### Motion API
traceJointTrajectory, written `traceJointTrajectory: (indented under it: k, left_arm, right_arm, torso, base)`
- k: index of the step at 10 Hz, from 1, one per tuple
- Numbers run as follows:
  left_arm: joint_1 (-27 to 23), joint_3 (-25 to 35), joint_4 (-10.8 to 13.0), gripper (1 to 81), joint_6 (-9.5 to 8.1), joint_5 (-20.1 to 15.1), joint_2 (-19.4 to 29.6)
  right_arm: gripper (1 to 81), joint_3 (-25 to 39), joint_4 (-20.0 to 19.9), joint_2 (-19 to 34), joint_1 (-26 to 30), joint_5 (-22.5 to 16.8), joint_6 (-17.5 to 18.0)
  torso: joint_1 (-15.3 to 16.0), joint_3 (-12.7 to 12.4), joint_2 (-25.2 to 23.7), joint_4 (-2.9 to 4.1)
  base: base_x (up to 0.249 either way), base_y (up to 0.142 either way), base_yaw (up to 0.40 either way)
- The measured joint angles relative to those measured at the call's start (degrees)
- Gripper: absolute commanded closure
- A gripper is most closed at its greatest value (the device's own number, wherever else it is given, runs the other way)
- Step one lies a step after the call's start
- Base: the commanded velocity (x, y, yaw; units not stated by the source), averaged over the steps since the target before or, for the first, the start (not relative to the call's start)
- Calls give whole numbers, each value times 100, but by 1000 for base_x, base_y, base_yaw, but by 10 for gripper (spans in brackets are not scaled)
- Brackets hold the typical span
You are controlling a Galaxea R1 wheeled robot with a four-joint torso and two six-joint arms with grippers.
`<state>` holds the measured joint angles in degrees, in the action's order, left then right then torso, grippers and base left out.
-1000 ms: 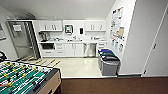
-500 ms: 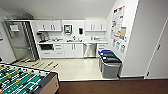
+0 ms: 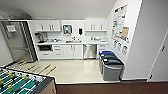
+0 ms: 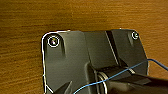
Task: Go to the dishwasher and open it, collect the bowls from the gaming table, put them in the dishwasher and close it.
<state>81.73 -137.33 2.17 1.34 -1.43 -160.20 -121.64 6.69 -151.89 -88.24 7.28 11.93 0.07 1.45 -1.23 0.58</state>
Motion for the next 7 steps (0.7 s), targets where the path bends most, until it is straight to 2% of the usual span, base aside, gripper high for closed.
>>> traceJointTrajectory:
  k: [7]
  left_arm:
    - [28,-2,2,10,0,13,7]
  right_arm:
    - [10,0,0,21,28,11,0]
  torso:
    - [2,0,2,0]
  base:
    - [226,0,0]
